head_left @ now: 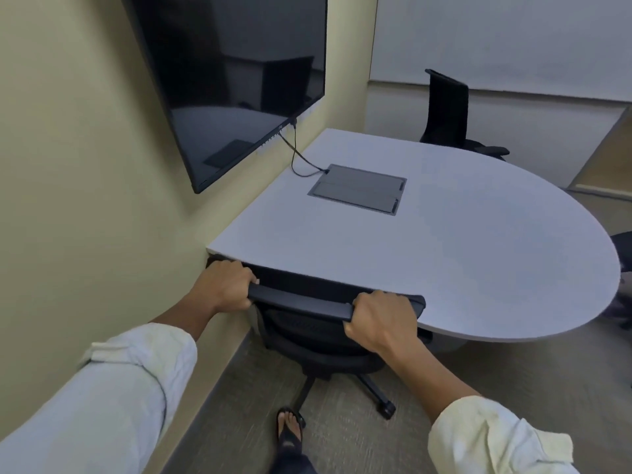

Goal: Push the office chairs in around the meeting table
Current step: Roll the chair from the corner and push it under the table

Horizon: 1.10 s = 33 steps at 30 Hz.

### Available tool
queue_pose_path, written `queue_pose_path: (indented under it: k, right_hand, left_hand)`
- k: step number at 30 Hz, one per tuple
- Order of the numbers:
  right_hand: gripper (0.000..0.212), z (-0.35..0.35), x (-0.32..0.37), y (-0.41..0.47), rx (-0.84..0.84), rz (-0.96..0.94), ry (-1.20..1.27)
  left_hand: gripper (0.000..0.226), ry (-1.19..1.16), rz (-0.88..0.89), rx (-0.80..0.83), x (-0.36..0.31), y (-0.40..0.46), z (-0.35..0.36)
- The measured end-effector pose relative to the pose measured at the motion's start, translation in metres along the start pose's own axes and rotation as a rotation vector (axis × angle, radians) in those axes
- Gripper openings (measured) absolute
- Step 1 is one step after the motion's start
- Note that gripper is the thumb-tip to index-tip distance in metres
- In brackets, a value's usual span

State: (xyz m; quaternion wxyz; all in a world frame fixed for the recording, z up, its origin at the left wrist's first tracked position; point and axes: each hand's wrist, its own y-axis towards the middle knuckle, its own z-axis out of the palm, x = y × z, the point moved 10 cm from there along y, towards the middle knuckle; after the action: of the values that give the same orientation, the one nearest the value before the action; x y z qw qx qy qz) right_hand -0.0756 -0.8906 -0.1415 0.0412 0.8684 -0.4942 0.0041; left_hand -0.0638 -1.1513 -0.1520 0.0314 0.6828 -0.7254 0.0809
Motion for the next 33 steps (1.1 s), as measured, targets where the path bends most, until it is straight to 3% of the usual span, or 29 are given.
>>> queue_pose_path:
  k: [9,14,20,23,33]
  right_hand:
    - [0.02,0.005,0.009,-0.017,0.015,0.053,0.043]
    - [0.02,0.012,0.012,-0.028,0.012,0.072,0.053]
    - [0.024,0.003,-0.011,-0.005,-0.012,0.074,0.031]
    - [0.023,-0.001,-0.013,0.013,-0.047,0.088,0.066]
    - [0.036,0.001,0.0,0.038,-0.077,0.089,0.079]
  left_hand:
    - [0.023,0.06,0.056,0.013,-0.001,-0.011,0.014]
    - [0.007,0.02,0.043,0.009,0.003,-0.02,0.024]
    - [0.013,0.048,0.023,0.027,-0.007,0.013,0.008]
    - [0.004,0.047,0.032,0.059,0.002,0.038,0.004]
    - [0.016,-0.002,0.065,0.063,0.031,0.07,0.008]
